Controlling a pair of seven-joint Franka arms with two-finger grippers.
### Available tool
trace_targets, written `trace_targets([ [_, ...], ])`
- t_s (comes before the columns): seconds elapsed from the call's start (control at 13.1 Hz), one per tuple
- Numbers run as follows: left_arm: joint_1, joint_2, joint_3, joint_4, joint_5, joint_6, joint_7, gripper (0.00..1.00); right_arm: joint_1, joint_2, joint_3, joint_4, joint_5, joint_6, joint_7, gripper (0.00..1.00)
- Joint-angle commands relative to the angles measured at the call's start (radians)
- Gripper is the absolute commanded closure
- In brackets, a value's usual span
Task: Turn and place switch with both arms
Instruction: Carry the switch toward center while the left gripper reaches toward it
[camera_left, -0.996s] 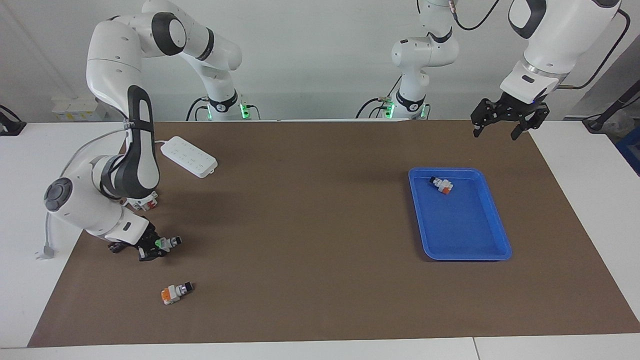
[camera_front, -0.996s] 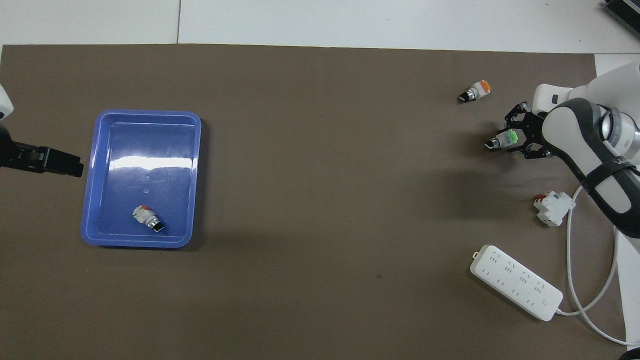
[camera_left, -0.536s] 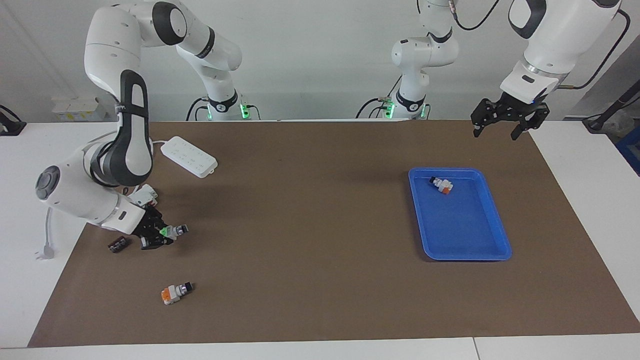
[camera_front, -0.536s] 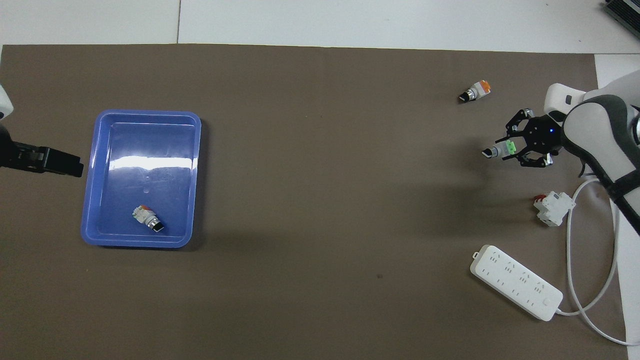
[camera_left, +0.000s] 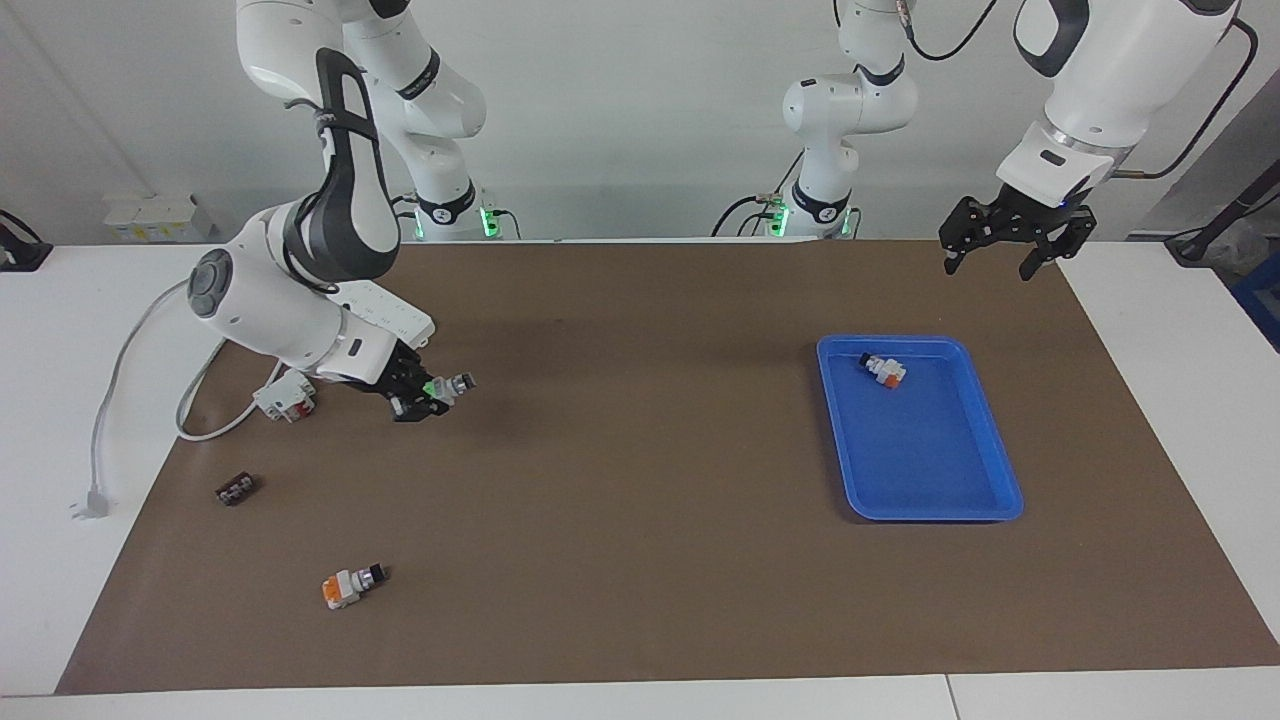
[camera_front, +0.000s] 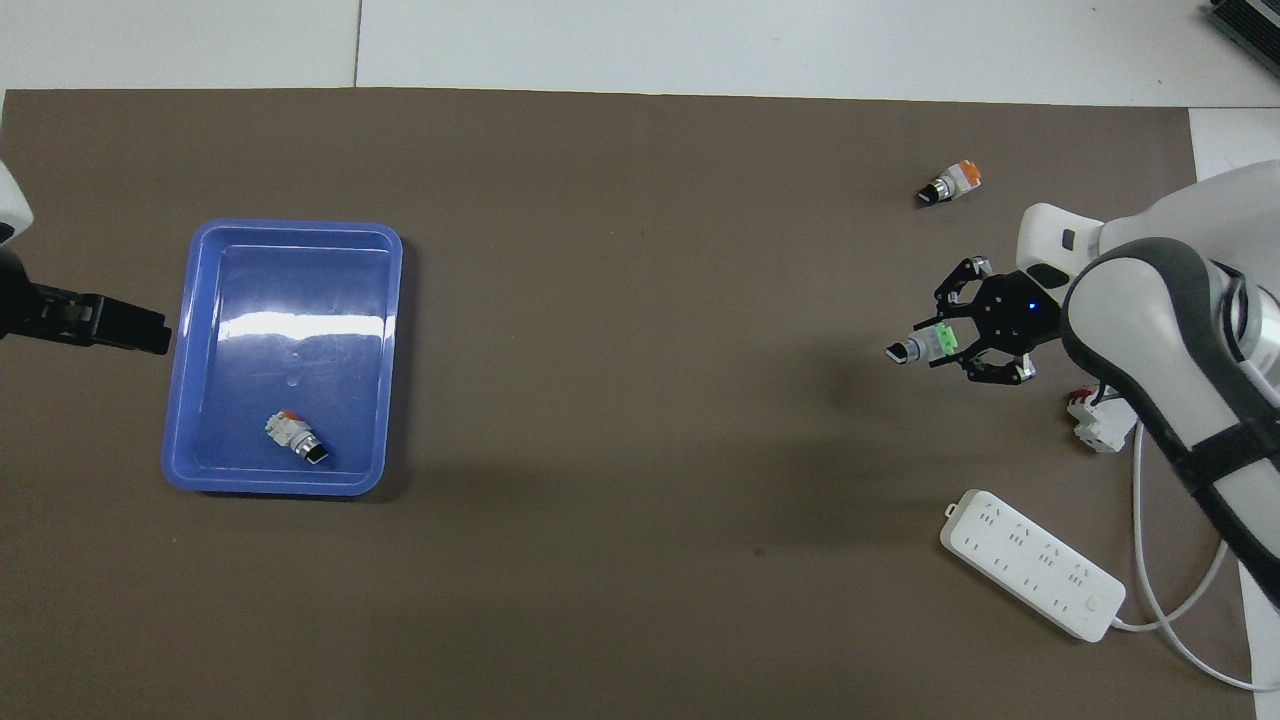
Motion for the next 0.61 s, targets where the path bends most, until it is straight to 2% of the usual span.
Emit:
trace_targets([
  [0.0, 0.003, -0.04, 0.002, -0.064, -0.006, 0.011, -0.009, 0.0, 0.045, -0.084, -0.001, -0.085, 0.125, 0.019, 0.01, 1.0],
  [0.31, -0.023, -0.11, -0.007, -0.206, -0.035, 0.037, -0.012, 0.0, 0.134, -0.158, -0.001, -0.12, 0.291, 0.068, 0.074, 1.0],
  [0.38, -0.048, -0.138, -0.007, -0.257, -0.092, 0.057, -0.073, 0.03, 0.156, -0.181, -0.001, -0.12, 0.292, 0.094, 0.127, 1.0],
  [0.46, -0.066, -0.156, -0.007, -0.291, -0.15, 0.063, -0.172, 0.12, 0.188, -0.199, -0.001, -0.12, 0.297, 0.135, 0.16, 1.0],
  [0.54, -0.082, -0.166, -0.007, -0.311, -0.214, 0.075, -0.24, 0.13, 0.217, -0.204, -0.001, -0.12, 0.323, 0.165, 0.192, 1.0],
])
